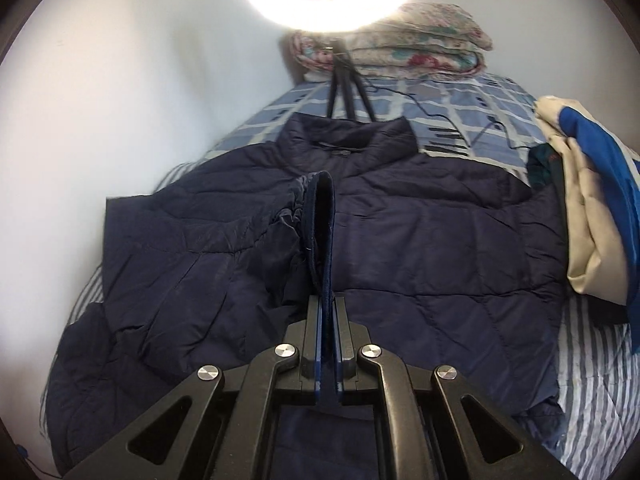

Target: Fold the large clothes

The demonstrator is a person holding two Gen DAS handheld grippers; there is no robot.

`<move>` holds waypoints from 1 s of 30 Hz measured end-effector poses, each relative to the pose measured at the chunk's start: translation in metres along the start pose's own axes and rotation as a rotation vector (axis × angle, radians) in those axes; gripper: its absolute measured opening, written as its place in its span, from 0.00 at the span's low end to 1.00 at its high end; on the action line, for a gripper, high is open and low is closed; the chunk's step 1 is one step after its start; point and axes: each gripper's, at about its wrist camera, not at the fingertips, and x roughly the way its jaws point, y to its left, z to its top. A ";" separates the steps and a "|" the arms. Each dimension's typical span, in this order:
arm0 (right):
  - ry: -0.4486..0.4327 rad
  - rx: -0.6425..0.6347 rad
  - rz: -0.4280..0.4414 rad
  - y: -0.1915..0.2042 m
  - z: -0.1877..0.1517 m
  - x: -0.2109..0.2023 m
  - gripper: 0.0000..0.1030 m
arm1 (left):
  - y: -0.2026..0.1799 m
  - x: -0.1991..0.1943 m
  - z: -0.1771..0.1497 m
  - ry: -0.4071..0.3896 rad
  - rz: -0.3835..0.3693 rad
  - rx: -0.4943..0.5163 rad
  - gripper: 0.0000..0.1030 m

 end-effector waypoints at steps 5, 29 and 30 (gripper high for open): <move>0.021 0.034 -0.091 -0.026 -0.005 0.007 0.02 | 0.002 0.005 0.003 0.001 0.016 -0.010 0.58; 0.042 0.041 -0.246 -0.060 0.000 0.033 0.30 | 0.025 0.011 0.001 0.013 0.051 -0.074 0.58; 0.033 0.038 -0.245 -0.059 0.001 0.028 0.32 | 0.027 0.011 0.001 0.013 0.055 -0.077 0.58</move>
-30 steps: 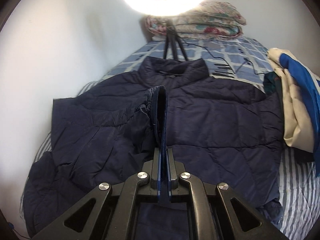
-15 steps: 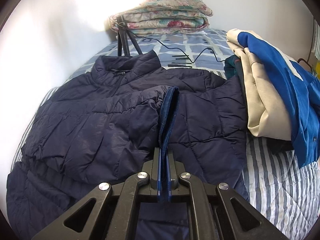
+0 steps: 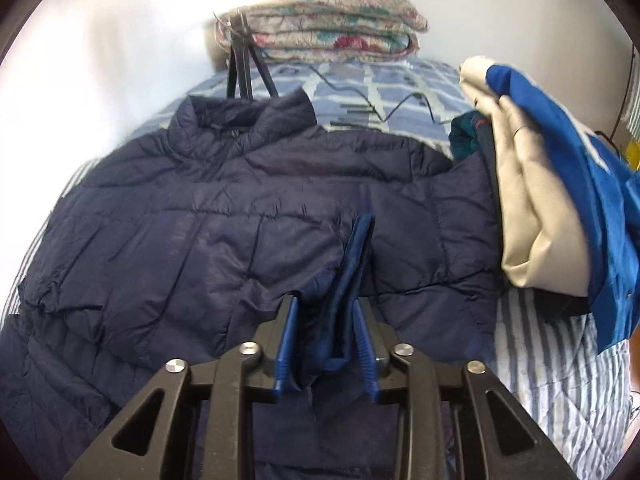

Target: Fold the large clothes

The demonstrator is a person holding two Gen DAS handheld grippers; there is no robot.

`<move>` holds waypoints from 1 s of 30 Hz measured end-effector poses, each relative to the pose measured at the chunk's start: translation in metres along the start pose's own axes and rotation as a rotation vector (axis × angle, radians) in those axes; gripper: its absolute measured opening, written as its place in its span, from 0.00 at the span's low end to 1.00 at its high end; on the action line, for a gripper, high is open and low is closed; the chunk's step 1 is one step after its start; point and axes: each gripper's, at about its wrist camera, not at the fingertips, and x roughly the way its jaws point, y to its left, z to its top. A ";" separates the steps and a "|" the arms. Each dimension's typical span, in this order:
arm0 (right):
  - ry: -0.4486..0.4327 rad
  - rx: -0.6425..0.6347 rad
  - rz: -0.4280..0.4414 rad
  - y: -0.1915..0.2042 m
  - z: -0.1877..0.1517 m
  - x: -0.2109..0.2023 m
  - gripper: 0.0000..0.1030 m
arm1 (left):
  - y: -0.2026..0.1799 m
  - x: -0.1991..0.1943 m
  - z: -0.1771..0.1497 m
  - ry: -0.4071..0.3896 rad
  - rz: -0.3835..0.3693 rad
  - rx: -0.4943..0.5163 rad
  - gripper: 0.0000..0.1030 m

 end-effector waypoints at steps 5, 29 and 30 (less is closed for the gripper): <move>-0.068 0.005 0.030 -0.004 0.000 -0.040 0.55 | 0.012 -0.003 -0.003 0.011 0.009 -0.002 0.58; -0.283 -0.097 0.132 -0.015 -0.116 -0.302 0.90 | 0.097 -0.048 0.004 -0.060 0.024 -0.060 0.74; -0.283 -0.105 0.132 -0.017 -0.125 -0.307 0.94 | 0.103 -0.047 0.004 -0.059 0.030 -0.057 0.74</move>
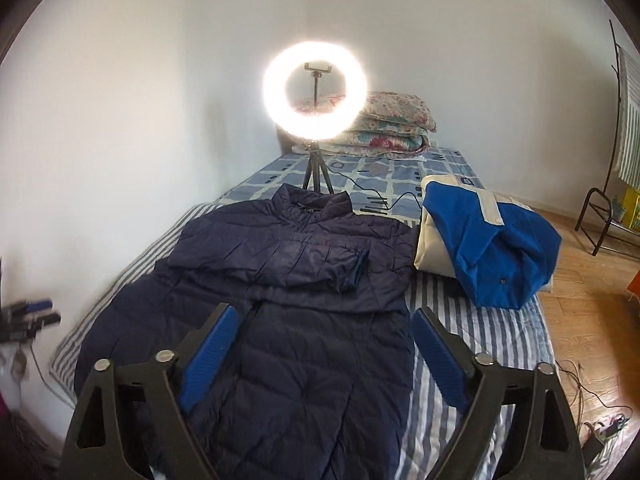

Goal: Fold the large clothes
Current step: 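Grasp the jacket hem with the left gripper while the right gripper grasps the hem beside it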

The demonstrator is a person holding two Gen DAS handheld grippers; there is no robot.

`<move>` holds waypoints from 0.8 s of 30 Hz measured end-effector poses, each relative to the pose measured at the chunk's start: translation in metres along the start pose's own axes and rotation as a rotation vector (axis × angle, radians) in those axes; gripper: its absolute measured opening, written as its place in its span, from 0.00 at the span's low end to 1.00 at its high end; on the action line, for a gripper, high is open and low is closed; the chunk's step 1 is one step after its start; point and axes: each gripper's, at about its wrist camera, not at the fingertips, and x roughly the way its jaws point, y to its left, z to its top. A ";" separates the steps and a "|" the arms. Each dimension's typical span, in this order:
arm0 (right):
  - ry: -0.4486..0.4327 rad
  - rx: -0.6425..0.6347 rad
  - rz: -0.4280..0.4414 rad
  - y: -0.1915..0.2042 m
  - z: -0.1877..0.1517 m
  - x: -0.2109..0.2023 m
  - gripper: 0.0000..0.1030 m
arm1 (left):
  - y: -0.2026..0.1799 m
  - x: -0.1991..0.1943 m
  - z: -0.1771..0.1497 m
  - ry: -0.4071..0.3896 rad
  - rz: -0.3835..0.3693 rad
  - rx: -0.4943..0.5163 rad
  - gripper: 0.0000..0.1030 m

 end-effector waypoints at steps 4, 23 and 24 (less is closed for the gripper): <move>0.023 -0.020 -0.017 -0.006 -0.042 -0.020 0.96 | 0.033 0.018 -0.005 0.062 -0.002 -0.069 0.74; 0.336 0.234 0.089 -0.074 -0.195 0.022 0.84 | 0.073 0.103 -0.070 0.389 -0.224 -0.365 0.74; 0.344 0.246 0.097 -0.076 -0.198 0.025 0.84 | 0.072 0.106 -0.071 0.396 -0.221 -0.367 0.74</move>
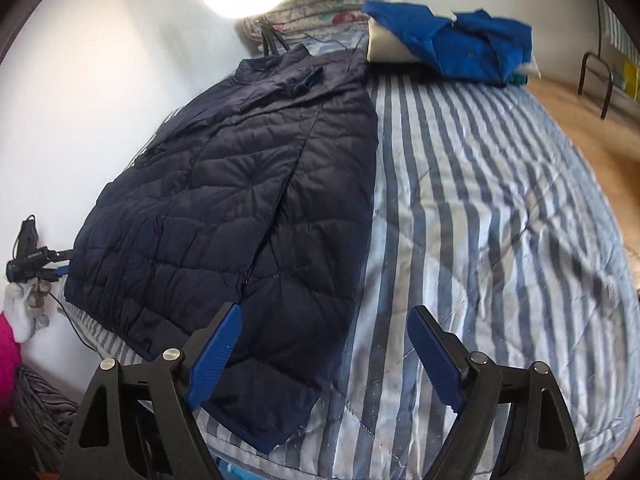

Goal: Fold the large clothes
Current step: 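Grasp the jacket hem with the left gripper while the right gripper grasps the hem beside it, then lift the hem with both grippers and fold it toward the collar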

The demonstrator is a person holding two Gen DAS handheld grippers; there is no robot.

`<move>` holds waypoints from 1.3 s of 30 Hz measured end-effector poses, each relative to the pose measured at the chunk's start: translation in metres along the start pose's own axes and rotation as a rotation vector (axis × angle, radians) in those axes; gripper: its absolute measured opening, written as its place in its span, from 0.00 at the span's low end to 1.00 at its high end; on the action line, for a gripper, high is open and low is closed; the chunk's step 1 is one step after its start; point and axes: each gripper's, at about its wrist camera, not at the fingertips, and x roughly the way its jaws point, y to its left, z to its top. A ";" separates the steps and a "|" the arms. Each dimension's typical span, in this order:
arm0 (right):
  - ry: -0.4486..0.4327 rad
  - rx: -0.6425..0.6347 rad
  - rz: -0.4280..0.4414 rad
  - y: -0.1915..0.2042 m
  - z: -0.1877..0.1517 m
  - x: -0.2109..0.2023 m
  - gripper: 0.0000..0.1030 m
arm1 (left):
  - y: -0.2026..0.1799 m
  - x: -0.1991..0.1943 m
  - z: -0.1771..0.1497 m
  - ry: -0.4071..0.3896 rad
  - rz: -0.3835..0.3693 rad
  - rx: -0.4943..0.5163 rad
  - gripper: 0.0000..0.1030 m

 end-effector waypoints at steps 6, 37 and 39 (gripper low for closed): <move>0.078 0.099 0.105 -0.010 -0.009 0.023 0.70 | -0.007 0.017 -0.004 0.010 0.046 0.022 0.74; 0.084 0.065 0.210 0.026 -0.004 0.015 0.02 | -0.012 -0.017 -0.015 -0.055 -0.010 0.009 0.04; 0.094 0.055 0.214 0.024 -0.005 0.016 0.12 | -0.010 -0.010 -0.014 -0.037 -0.018 -0.006 0.21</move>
